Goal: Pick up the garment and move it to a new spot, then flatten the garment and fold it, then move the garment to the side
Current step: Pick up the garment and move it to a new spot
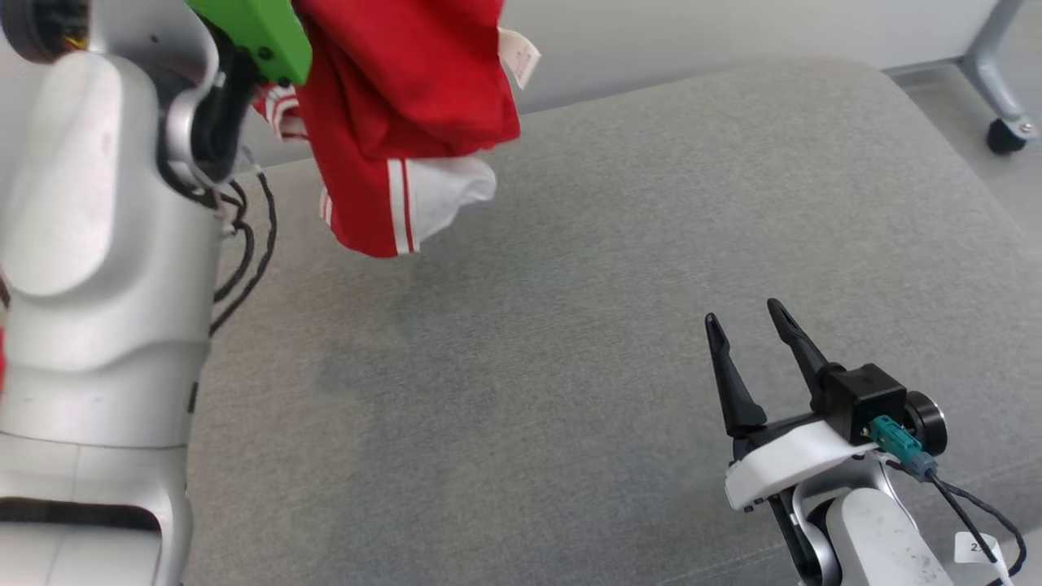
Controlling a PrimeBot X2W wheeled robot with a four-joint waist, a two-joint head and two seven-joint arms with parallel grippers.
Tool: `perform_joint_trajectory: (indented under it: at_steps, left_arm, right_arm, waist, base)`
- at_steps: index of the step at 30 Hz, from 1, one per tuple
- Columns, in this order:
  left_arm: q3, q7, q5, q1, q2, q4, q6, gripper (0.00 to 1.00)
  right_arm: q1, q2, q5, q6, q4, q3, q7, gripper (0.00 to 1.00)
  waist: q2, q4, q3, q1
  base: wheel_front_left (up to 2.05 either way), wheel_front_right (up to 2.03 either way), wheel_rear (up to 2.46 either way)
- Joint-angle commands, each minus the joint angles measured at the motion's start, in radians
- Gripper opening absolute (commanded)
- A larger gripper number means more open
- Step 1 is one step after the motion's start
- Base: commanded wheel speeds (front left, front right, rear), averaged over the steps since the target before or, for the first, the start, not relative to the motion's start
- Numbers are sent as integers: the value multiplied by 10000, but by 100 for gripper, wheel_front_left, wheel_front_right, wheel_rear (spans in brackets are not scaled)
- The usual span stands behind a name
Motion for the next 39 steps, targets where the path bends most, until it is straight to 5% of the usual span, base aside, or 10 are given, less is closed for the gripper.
perform_joint_trajectory:
  at_steps: [1, 12, 13, 14, 15, 29, 39]
  left_arm:
    - [-88, -85, 36, 442, -49, 128, -31, 0]
    - [-1310, -585, 382, 2783, -542, 2145, -268, 0]
    - [-1411, -660, 436, 2922, -579, 2302, -288, 7]
    - [-1486, -768, 415, 3101, -644, 2475, -319, 44]
    - [-1524, -909, 335, 3246, -715, 2589, -356, 100]
    - [-170, -5020, -721, 6291, -400, 542, -498, 100]
    - [1303, -5493, 454, 9238, -122, -2292, 166, 100]
  right_arm:
    - [-45, -10, 52, -3, -66, -11, -32, 100]
    - [-255, -13, 228, -3, 26, -48, -212, 100]
    - [-242, -13, 227, -3, 42, -85, -224, 100]
    - [-228, -11, 233, -3, 69, -115, -234, 100]
    - [-215, -11, 245, -3, 88, -135, -233, 100]
    - [309, -17, 35, -3, 209, -313, -25, 100]
    - [610, -16, -155, -3, 98, -534, 176, 100]
  waist:
    - [-1, -1170, 346, 0]
    - [-1, -1487, 762, 0]
    - [-1, -1430, 757, 0]
    - [-1, -1357, 742, 0]
    - [-1, -1278, 726, 0]
    - [-1, -110, -187, 0]
    - [-1, 661, -603, 0]
  base:
    - [0, 0, 0]
    - [0, 0, 0]
    - [0, 0, 0]
    - [0, 0, 0]
    - [0, 0, 0]
    - [0, 0, 0]
    - [0, 0, 0]
